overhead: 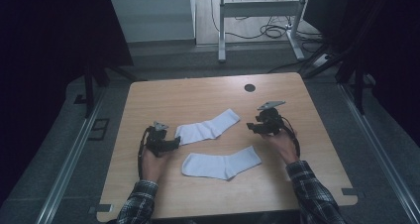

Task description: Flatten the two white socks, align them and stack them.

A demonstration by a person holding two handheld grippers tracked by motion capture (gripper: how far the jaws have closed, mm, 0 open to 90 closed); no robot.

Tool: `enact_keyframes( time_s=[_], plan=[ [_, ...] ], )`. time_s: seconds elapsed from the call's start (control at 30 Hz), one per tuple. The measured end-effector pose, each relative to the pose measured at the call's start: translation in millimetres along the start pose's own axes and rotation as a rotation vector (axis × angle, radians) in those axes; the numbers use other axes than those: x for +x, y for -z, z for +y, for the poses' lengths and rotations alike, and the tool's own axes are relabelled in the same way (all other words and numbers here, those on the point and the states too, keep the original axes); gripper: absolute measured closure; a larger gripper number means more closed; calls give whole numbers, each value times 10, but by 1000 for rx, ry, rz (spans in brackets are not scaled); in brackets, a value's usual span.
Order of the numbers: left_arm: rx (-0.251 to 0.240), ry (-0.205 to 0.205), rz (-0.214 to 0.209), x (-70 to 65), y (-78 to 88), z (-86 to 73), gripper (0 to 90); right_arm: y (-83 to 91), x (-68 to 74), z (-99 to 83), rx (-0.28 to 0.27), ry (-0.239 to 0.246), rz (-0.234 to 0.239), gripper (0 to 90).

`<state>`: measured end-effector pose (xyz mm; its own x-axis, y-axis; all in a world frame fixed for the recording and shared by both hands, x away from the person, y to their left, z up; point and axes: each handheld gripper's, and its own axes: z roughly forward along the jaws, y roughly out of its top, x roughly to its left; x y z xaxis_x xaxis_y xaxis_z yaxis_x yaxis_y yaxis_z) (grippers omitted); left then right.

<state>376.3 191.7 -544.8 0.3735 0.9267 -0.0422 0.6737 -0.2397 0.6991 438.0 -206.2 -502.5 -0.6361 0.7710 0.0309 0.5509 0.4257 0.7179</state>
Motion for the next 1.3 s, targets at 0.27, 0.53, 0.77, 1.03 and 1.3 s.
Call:
enact_keyframes(
  time_s=[0.27,0.53,0.77,1.03,1.3],
  plan=[
    [0,-2,0,3,-3,4,276,-319,28,174,3,24,11,548],
    [-9,-14,-13,5,0,5,351,-591,59,280,-12,27,4,548],
    [-25,-39,-59,-11,17,-5,580,-727,103,261,33,2,12,766],
    [-30,14,-135,-7,-4,9,855,-530,158,211,42,7,30,793],
    [-62,-7,-150,-81,61,66,858,-246,142,97,7,8,56,793]
  ],
)
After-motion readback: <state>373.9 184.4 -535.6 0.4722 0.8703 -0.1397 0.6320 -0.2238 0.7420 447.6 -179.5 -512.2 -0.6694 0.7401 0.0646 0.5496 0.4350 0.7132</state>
